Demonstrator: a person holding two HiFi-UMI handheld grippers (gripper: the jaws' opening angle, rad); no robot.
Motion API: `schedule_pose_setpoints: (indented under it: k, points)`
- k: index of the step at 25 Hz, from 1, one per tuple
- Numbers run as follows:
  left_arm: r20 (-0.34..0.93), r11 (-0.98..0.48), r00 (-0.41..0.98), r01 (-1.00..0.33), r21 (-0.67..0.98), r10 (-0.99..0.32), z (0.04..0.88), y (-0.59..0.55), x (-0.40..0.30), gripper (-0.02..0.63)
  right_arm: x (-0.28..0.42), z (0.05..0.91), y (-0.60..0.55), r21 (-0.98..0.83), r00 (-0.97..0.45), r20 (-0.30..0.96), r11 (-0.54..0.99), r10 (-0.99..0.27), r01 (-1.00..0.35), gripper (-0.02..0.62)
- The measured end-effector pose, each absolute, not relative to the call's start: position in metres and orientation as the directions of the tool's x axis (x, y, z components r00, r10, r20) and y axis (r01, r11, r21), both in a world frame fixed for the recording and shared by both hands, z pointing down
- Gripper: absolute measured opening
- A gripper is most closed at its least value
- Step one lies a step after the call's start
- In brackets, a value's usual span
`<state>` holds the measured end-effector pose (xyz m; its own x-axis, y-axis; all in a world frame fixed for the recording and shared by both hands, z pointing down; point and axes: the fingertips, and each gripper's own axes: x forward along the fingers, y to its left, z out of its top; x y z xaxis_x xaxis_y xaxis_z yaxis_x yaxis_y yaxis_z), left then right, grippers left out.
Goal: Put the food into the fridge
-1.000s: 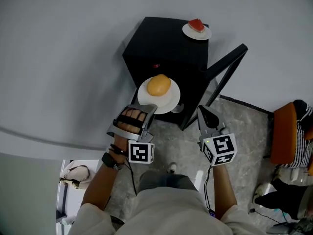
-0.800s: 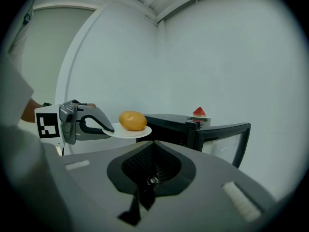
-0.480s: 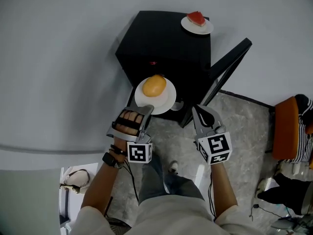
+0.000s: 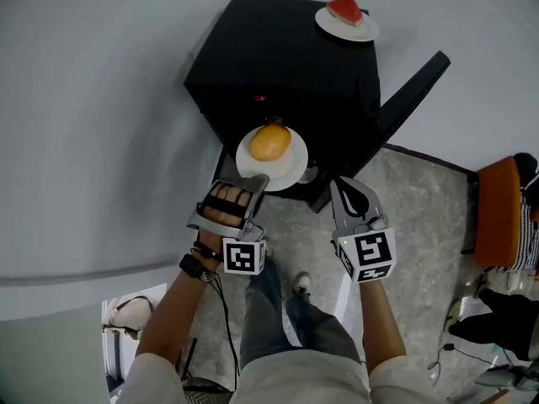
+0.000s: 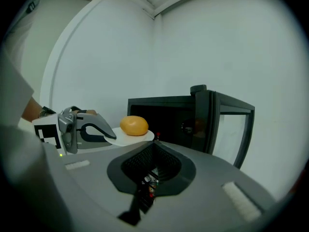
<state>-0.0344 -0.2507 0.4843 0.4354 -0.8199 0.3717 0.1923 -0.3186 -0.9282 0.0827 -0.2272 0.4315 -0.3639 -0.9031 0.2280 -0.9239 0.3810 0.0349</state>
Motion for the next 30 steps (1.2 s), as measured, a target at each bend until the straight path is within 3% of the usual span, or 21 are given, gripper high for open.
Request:
schedule_pose_setpoints:
  k: [16,30]
  points:
    - [0.365,-0.297,0.509,0.212,-0.931,-0.780,0.573,-0.303,-0.021,0.021,0.092,0.501,-0.248,0.040,-0.237,0.270,0.257,-0.933,-0.966,0.006]
    - [0.432,-0.373,0.543,0.223,-0.901,-0.720,0.642,-0.328,0.009,0.021,0.098,0.545,-0.251,0.011,-0.186,0.319,0.200,-0.929,-0.980,0.006]
